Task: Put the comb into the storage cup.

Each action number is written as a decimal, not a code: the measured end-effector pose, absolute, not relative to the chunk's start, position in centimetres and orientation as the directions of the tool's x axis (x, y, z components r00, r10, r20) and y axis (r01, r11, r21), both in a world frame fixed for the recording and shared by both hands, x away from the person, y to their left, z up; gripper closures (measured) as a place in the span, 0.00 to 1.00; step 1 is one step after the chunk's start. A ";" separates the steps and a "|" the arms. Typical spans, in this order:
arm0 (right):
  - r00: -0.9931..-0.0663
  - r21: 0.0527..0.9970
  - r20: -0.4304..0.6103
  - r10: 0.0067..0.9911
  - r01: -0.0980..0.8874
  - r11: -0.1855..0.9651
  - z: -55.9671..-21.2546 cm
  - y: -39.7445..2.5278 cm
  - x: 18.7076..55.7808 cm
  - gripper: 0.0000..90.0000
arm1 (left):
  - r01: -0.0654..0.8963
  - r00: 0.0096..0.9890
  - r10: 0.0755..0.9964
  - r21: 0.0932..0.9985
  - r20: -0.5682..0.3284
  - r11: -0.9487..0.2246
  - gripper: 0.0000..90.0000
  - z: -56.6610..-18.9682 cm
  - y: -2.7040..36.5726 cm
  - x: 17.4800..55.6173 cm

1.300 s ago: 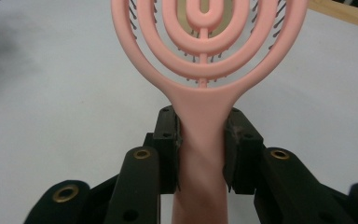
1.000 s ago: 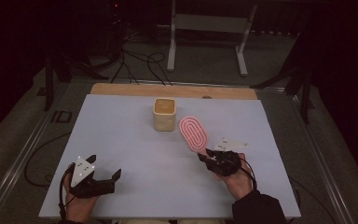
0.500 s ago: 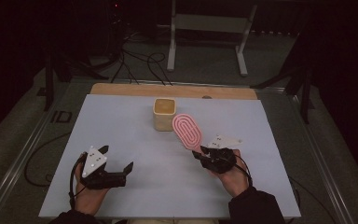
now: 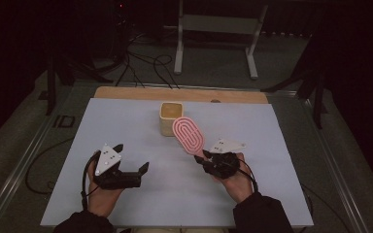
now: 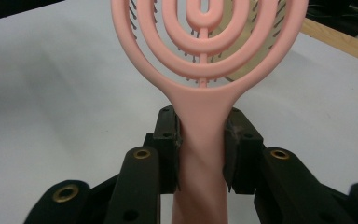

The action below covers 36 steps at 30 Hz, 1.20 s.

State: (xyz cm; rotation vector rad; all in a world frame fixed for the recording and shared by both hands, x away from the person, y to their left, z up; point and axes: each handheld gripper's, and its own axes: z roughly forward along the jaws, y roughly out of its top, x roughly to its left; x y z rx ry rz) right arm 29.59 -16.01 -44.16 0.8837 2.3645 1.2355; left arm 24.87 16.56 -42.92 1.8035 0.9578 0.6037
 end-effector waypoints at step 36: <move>-0.767 0.842 0.012 0.641 0.353 0.407 -44.5 -15.1 28.5 0.78 | 0.361 0.666 0.740 0.910 -0.098 -0.204 0.00 -41.6 9.8 27.6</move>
